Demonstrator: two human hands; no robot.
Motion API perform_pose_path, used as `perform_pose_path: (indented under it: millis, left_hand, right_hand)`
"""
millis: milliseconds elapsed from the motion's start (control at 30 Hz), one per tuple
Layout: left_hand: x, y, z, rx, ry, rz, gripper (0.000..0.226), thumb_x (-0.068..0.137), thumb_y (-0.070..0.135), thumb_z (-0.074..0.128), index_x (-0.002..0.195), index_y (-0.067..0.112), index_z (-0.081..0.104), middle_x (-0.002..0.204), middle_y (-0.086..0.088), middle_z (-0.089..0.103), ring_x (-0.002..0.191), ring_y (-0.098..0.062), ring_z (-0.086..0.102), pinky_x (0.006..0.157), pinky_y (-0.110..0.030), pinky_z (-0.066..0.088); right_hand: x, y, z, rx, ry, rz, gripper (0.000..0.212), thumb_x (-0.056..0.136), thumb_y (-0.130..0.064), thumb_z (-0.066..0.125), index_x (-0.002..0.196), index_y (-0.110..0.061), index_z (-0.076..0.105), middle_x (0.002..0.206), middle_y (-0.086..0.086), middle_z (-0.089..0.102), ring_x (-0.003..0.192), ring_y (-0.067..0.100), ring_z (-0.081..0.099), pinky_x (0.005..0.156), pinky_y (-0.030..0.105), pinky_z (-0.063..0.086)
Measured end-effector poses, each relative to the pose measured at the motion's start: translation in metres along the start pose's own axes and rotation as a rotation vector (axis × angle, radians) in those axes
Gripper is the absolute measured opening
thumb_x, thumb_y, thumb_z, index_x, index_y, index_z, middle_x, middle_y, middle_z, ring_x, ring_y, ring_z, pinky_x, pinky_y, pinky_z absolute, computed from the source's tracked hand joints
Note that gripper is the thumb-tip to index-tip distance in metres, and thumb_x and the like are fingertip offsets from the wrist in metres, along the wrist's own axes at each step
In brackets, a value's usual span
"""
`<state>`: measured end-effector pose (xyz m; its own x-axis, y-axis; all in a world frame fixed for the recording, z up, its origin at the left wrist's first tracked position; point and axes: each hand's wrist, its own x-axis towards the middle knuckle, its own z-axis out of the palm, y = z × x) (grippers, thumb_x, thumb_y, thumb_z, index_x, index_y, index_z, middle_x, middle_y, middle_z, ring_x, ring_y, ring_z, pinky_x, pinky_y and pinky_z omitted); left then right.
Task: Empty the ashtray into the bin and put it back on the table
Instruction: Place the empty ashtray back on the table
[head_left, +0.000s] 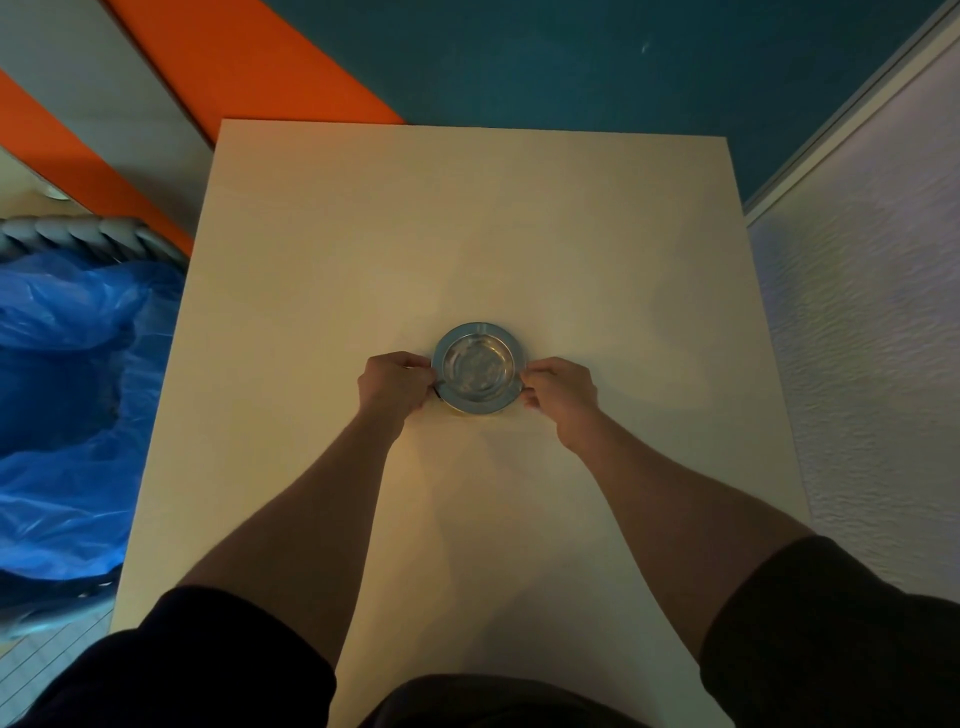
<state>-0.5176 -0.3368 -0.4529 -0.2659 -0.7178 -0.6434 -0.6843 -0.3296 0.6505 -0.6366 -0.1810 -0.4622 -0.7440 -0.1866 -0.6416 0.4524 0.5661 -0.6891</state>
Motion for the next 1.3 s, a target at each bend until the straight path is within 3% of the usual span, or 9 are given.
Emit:
perform_pose_path:
  millis: [300,533,733,867,1300]
  left_hand:
    - [-0.0006,0.0004,-0.0003,0.002,-0.008,0.000,0.019,0.070,0.006,0.076,0.069,0.024,0.071,0.069,-0.006,0.070,0.054,-0.020,0.059,0.062,-0.033,0.057]
    - [-0.0003,-0.0005,-0.0012,-0.009,-0.007,-0.003,0.018,0.071,0.005,0.075,0.069,0.022,0.071,0.069,-0.008,0.071,0.056,-0.021,0.060,0.064,-0.034,0.058]
    - [-0.0005,-0.0008,-0.0012,-0.016,-0.009,0.002,0.019,0.071,0.004,0.075,0.068,0.022,0.071,0.065,-0.006,0.069,0.055,-0.020,0.060,0.064,-0.034,0.058]
    - [-0.0005,-0.0011,-0.0010,-0.026,-0.008,0.007,0.020,0.071,0.004,0.075,0.066,0.023,0.070,0.062,-0.005,0.068,0.050,-0.018,0.058,0.062,-0.032,0.057]
    - [0.0020,-0.0025,0.0002,-0.007,-0.003,0.007,0.017,0.071,0.005,0.074,0.069,0.022,0.072,0.063,-0.004,0.068,0.051,-0.019,0.058,0.063,-0.033,0.058]
  right_hand:
    - [-0.0041,-0.0029,-0.0002,-0.004,0.014,0.001,0.018,0.080,-0.012,0.069,0.068,-0.025,0.068,0.063,0.003,0.069,0.058,0.019,0.066,0.079,0.041,0.061]
    - [-0.0068,-0.0050,-0.0013,-0.023,0.006,-0.006,0.010,0.079,-0.011,0.069,0.075,-0.019,0.073,0.062,0.002,0.069,0.055,0.017,0.065,0.071,0.034,0.061]
    - [-0.0072,-0.0060,-0.0015,-0.036,0.006,-0.013,0.018,0.080,-0.010,0.069,0.068,-0.024,0.068,0.063,0.003,0.070,0.058,0.018,0.066,0.071,0.033,0.060]
    - [-0.0082,-0.0057,-0.0020,-0.029,-0.001,-0.017,0.010,0.080,-0.011,0.069,0.077,-0.020,0.072,0.065,0.003,0.070,0.055,0.017,0.064,0.068,0.032,0.059]
    - [-0.0059,-0.0037,-0.0027,-0.016,-0.011,-0.014,0.016,0.081,-0.012,0.070,0.071,-0.025,0.068,0.067,0.004,0.071,0.060,0.019,0.067,0.071,0.034,0.060]
